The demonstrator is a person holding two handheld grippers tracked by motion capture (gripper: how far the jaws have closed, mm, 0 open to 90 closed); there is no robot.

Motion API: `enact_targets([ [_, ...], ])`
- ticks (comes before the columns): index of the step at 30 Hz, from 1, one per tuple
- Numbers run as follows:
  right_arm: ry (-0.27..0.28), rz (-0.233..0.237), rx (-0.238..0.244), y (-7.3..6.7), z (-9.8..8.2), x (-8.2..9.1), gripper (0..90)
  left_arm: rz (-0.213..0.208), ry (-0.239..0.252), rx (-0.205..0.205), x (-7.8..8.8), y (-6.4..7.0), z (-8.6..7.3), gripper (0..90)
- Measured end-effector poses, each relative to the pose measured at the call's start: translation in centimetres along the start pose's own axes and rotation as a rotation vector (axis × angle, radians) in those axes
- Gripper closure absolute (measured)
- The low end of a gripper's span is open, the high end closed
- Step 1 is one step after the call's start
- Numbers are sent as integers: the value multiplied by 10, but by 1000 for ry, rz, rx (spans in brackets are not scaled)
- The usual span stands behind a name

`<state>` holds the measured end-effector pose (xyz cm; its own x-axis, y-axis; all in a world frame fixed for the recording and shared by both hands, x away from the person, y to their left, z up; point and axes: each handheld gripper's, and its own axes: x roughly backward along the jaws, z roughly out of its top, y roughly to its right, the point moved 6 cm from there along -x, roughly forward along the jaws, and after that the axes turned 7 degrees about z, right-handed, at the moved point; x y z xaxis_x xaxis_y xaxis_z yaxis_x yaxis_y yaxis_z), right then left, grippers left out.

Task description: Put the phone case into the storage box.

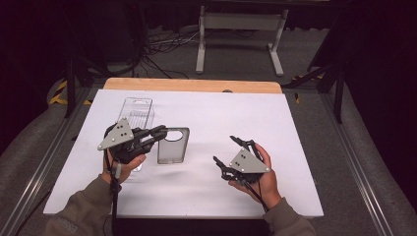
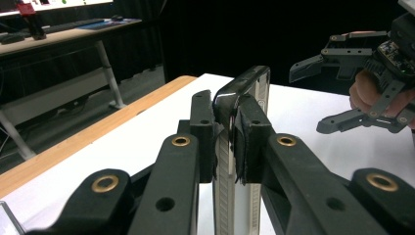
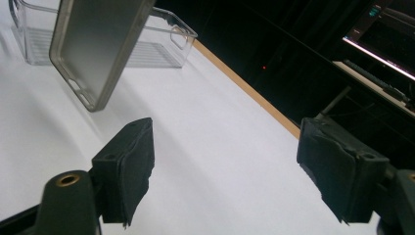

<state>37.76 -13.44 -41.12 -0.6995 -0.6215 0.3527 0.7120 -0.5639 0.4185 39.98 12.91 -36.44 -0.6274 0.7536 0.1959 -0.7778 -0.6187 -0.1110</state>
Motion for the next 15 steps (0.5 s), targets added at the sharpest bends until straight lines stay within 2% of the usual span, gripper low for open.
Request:
enact_targets([
  [6, -1, -5, -30, 3, -12, 8, 226, 2, 8, 0, 2, 0, 1, 807],
  [15, -6, -29, -44, 3, -23, 19, 211, 5, 18, 7, 6, -3, 3, 807],
])
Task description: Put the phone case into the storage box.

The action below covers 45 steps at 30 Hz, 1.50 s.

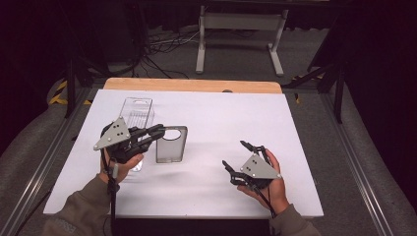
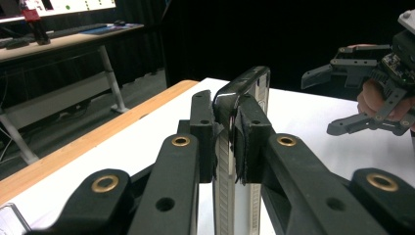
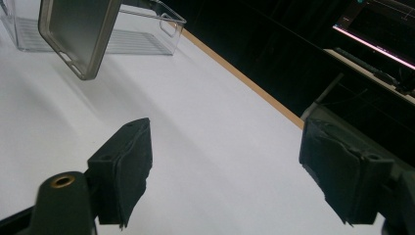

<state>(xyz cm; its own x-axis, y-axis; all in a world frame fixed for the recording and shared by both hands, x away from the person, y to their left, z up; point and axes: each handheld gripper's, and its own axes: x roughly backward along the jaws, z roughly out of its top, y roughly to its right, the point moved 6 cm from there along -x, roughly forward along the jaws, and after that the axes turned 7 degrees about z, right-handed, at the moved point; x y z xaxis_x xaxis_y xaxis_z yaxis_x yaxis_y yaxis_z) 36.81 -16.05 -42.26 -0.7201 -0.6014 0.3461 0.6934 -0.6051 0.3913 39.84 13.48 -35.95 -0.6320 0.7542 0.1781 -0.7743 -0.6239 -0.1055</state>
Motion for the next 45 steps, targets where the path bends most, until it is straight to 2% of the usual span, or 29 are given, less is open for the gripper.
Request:
enact_targets([
  [13, -28, 7, -15, -9, -17, 5, 204, 15, 25, -4, 5, -3, 4, 807],
  [16, -27, 11, -18, -11, -17, 5, 202, 11, 18, -7, 7, -3, 5, 807],
  [23, -15, 27, -18, -15, -17, 3, 187, 22, 41, -4, 10, -6, 8, 807],
  [27, -14, 29, -16, -15, -16, 3, 183, 23, 39, -3, 13, -8, 10, 807],
  [45, -23, 14, -11, -13, -16, 4, 183, 39, 60, -5, 21, -14, 15, 807],
])
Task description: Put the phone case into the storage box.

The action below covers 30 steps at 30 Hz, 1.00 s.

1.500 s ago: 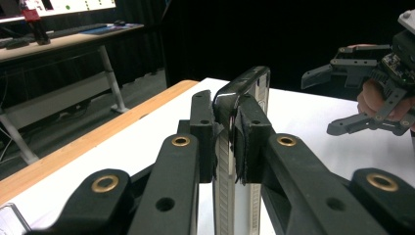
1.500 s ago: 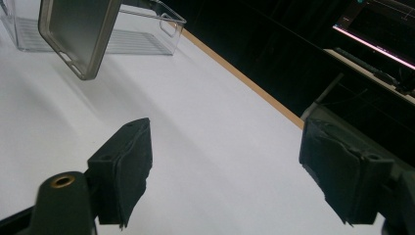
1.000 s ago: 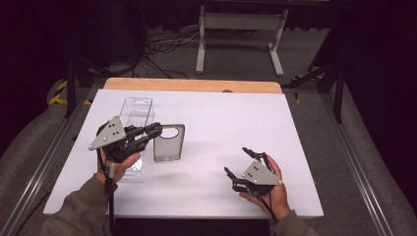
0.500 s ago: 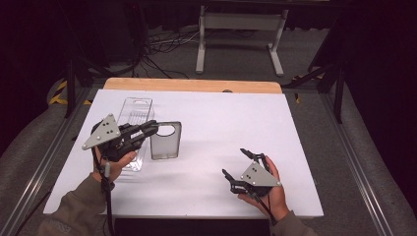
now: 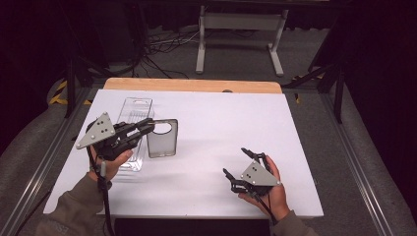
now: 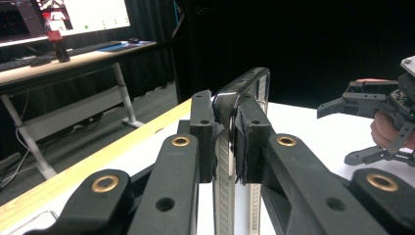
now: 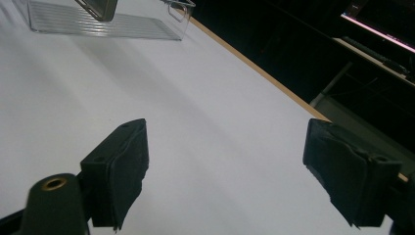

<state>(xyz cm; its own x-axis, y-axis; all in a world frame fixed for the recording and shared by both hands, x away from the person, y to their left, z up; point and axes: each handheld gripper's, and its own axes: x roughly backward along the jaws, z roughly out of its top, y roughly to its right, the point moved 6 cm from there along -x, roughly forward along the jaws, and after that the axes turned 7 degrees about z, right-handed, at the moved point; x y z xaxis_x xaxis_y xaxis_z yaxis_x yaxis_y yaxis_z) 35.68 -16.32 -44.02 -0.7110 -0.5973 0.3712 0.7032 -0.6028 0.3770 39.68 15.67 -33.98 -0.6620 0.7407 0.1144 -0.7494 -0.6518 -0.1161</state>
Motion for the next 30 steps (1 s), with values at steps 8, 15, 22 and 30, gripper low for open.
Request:
enact_targets([
  [8, 0, -5, 2, 1, 0, 1, 183, 4, 6, 3, 3, -2, 1, 807],
  [15, 4, -8, -1, 2, 1, 2, 183, 10, 11, 4, 7, -5, 3, 807],
  [22, 6, -10, 2, 3, 1, 2, 183, 17, 19, 9, 9, -7, 4, 807],
  [30, 4, -8, -2, 3, 1, 2, 183, 27, 32, 8, 13, -10, 7, 807],
])
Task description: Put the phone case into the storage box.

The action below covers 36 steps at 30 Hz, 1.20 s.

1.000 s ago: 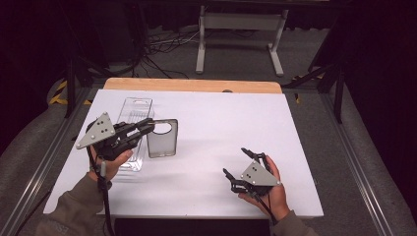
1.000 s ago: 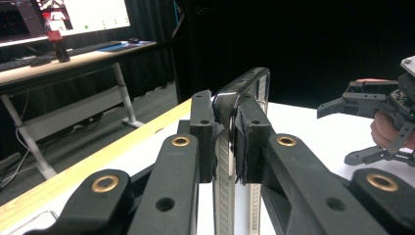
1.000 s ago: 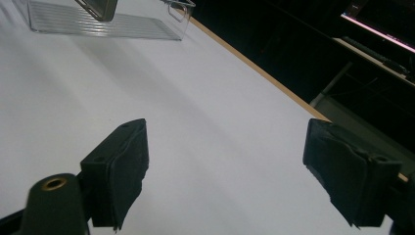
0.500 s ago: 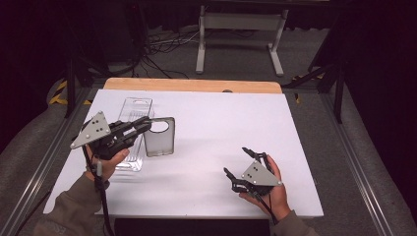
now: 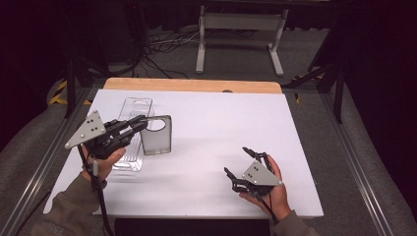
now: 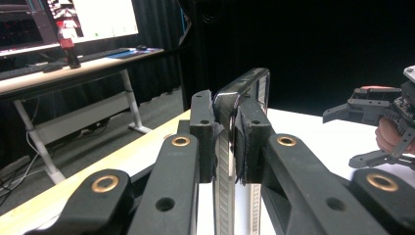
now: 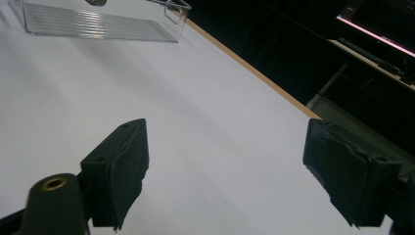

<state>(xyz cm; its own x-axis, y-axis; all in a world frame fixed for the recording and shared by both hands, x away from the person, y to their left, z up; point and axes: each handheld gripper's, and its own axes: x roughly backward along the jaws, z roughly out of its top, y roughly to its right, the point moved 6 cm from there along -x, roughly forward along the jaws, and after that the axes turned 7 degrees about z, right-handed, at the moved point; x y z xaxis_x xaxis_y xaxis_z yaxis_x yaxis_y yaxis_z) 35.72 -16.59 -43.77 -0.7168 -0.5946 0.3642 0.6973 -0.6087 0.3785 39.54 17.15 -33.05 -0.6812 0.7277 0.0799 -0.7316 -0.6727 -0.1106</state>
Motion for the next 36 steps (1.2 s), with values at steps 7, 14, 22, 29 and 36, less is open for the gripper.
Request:
enact_targets([
  [7, -2, 0, 1, 0, 0, 0, 183, 9, 1, -5, 4, -3, 2, 807],
  [14, -3, -1, 2, 0, -1, 0, 183, 22, 12, -2, 7, -8, 4, 807],
  [22, -5, -2, 4, 0, -1, 0, 183, 35, 18, -4, 12, -13, 6, 807],
  [29, -7, 0, 8, 0, -1, -1, 183, 51, 18, -3, 15, -18, 6, 807],
  [36, -7, -1, 8, 0, -1, -1, 183, 73, 20, -4, 20, -26, 6, 807],
])
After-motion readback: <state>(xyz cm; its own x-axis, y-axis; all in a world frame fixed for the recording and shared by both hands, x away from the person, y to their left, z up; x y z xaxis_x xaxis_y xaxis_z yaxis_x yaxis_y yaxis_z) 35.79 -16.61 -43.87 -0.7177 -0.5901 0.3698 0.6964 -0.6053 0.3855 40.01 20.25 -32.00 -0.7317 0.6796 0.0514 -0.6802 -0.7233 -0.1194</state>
